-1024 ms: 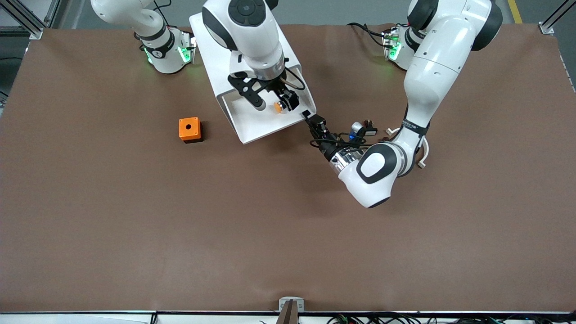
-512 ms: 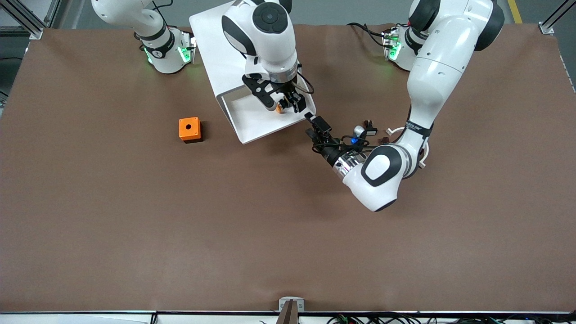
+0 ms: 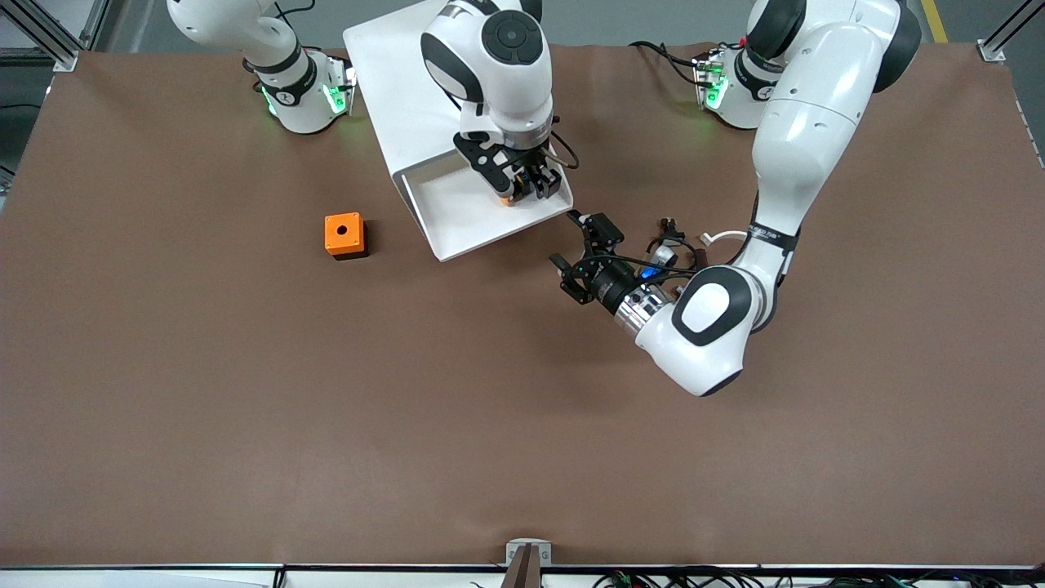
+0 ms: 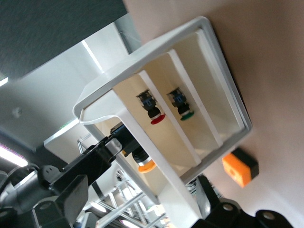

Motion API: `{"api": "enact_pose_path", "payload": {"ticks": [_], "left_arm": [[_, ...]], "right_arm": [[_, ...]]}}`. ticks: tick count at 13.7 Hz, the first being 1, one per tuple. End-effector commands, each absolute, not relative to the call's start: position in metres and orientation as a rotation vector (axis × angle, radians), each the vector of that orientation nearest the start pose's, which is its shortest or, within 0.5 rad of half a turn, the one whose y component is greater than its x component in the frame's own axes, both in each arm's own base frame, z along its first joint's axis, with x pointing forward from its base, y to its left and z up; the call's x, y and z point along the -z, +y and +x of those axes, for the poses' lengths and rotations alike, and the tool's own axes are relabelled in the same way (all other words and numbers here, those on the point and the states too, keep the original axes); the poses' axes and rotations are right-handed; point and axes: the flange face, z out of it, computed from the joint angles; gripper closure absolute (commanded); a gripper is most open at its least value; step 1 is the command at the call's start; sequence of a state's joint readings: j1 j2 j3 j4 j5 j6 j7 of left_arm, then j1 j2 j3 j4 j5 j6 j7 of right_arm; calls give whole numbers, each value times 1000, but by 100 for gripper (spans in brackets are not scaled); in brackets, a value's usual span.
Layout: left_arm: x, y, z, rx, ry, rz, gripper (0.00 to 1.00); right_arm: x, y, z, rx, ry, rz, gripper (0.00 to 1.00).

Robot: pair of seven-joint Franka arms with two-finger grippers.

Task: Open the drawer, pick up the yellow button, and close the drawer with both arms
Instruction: 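Grasp the yellow push button in the drawer with the right gripper, lift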

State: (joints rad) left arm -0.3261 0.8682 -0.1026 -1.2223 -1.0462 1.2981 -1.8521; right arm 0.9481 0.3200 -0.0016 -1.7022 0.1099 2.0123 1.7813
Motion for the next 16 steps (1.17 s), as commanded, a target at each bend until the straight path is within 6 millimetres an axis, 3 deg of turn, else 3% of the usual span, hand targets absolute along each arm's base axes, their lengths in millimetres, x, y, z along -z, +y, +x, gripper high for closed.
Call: {"api": "enact_pose_path", "payload": {"ticks": [1, 3, 4, 6, 8, 10, 12, 16], "left_arm": [[-299, -364, 601, 1909, 1576, 1927, 0], [-311, -357, 608, 1783, 1442, 2002, 0], [-324, -362, 606, 1676, 1414, 2086, 0], [-352, -372, 606, 1423, 1371, 2243, 0], [-356, -378, 607, 1280, 1353, 2319, 0], [-380, -392, 602, 1083, 1309, 2413, 0], [-399, -412, 595, 864, 1283, 2489, 0], [-405, -447, 574, 585, 1209, 2643, 0]], "right_arm": [[-409, 531, 370, -129, 1347, -2821, 98], [-414, 528, 377, -127, 1326, -2826, 100], [-424, 524, 386, -122, 1303, -2818, 100], [-450, 503, 409, -149, 1236, -2883, 100], [-480, 461, 447, -188, 1104, -2960, 100], [-508, 399, 488, -230, 920, -3026, 100], [-521, 325, 531, -231, 767, -3040, 100], [-496, 173, 596, -243, 518, -3077, 100]]}}
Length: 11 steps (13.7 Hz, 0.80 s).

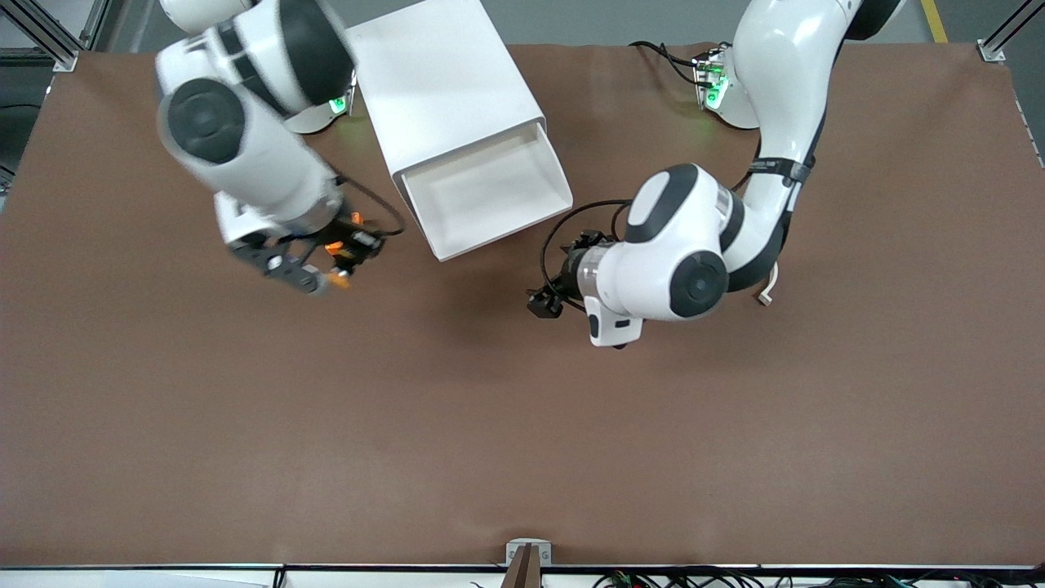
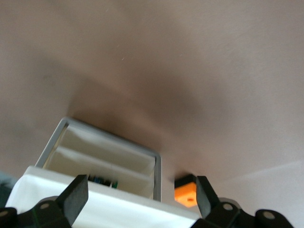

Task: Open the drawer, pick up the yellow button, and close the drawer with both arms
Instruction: 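Set the button on the table with the right gripper while the left gripper moves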

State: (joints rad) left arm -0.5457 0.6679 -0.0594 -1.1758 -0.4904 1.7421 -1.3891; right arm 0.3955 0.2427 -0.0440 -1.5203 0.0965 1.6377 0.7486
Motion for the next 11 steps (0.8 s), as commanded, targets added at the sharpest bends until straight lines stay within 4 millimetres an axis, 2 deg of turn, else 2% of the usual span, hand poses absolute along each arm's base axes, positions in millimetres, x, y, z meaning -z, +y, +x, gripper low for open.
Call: {"api": "enact_pose_path", "payload": {"ticks": [1, 3, 4, 7, 9, 11], "left_arm": [[-403, -455, 567, -573, -1314, -2974, 0], [-402, -463, 562, -439, -1256, -2987, 0], [-401, -468, 559, -371, -1219, -2998, 0], [-397, -486, 546, -159, -1073, -3008, 0], [-396, -497, 536, -89, -1001, -3006, 0], [-399, -506, 526, -71, -964, -3014, 0]], "right_arm": [[-486, 139, 605, -226, 448, -3096, 100], [-462, 68, 621, -172, 307, -3114, 100], [-442, 37, 629, -170, 258, -3112, 100], [-376, -33, 644, -125, 219, -3117, 100], [-328, -59, 651, -100, 213, -3120, 100], [-297, -65, 657, -80, 212, -3136, 100]]}}
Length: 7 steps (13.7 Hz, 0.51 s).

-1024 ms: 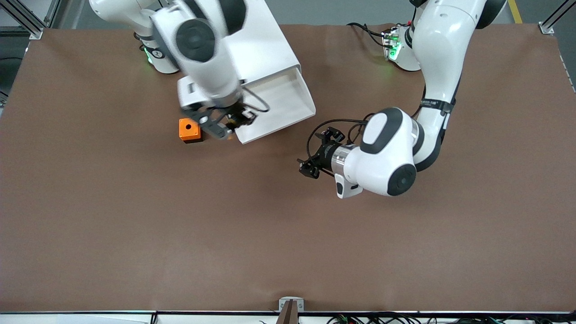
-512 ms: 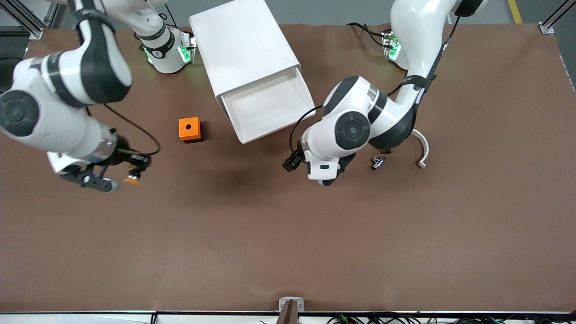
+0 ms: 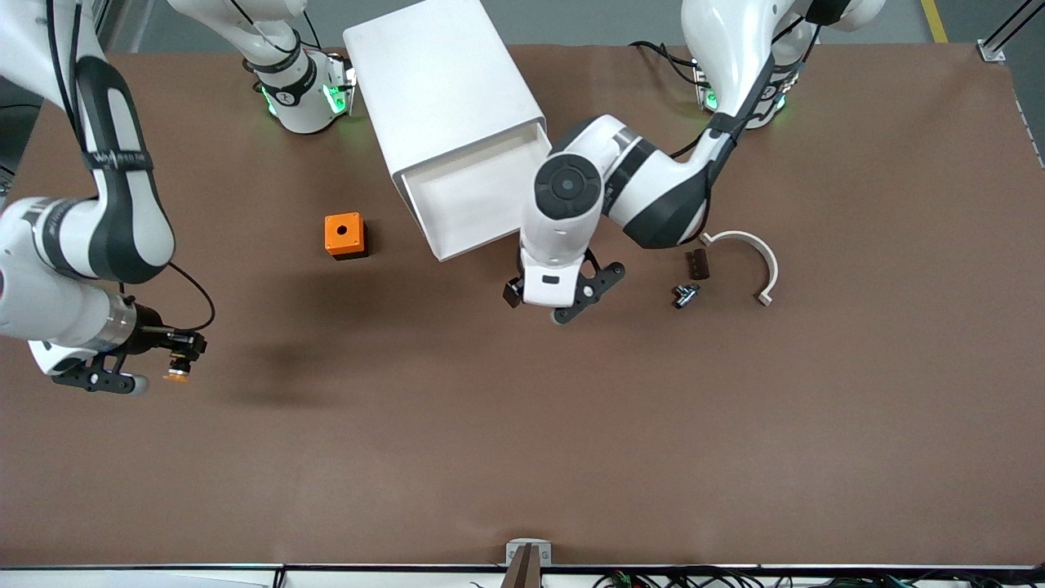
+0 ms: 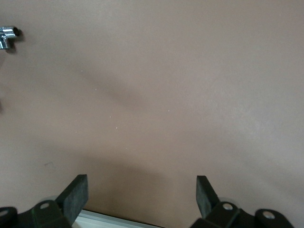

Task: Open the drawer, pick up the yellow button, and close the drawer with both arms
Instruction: 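Set the button on the table with the right gripper while the left gripper moves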

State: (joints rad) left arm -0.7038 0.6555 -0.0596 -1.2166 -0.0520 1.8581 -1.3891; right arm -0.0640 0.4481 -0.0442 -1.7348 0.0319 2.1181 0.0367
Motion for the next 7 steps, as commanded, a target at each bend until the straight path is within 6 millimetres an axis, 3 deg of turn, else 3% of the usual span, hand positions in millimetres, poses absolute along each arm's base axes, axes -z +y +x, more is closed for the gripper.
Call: {"api": "enact_pose_path", "payload": {"ticks": [1, 7], "left_arm": [[-399, -510, 522, -74, -950, -3021, 0], [-392, -530, 496, -32, -858, -3079, 0]], "right_arm": [[-285, -68, 659, -71, 210, -3144, 100], [-218, -82, 669, 30, 225, -3153, 99]]}}
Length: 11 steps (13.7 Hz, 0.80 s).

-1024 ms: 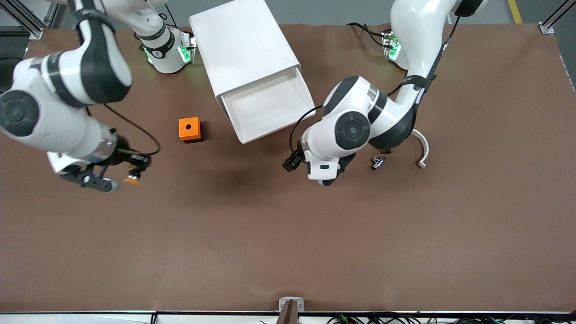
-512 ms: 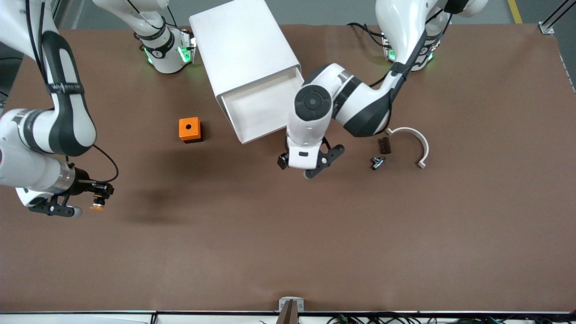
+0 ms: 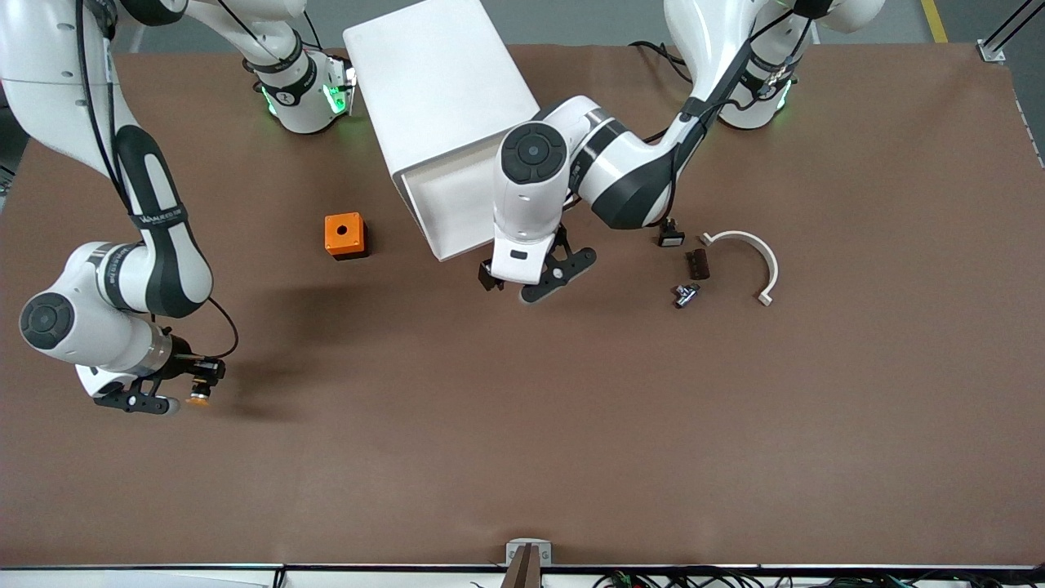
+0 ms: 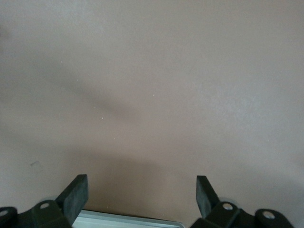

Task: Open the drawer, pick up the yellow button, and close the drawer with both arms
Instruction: 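Set the button on the table with the right gripper while the left gripper moves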

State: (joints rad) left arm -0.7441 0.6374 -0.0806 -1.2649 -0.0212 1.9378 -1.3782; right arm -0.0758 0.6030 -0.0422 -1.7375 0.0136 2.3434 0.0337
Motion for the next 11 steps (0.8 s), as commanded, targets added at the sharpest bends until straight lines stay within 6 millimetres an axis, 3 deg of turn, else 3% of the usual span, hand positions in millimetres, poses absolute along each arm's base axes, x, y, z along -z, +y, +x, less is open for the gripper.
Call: {"api": "enact_pose_path", "payload": {"ticks": [1, 7, 8, 9, 10, 11], "left_arm": [[-391, -532, 493, -33, -850, -3080, 0], [-386, -552, 468, -48, -783, -3089, 0], [-384, -558, 461, -61, -763, -3093, 0], [-384, -561, 457, -71, -755, -3098, 0], [-384, -566, 451, -93, -746, -3106, 0], [-385, -568, 448, -105, -739, -3111, 0]], "right_arm": [[-213, -84, 670, 37, 223, -3157, 99], [-181, -82, 674, 54, 148, -3160, 98], [-176, -82, 675, 49, 152, -3156, 84], [-177, -81, 677, 59, 156, -3153, 37], [-177, -82, 678, 64, 170, -3151, 0], [-178, -82, 678, 64, 168, -3151, 0]]}}
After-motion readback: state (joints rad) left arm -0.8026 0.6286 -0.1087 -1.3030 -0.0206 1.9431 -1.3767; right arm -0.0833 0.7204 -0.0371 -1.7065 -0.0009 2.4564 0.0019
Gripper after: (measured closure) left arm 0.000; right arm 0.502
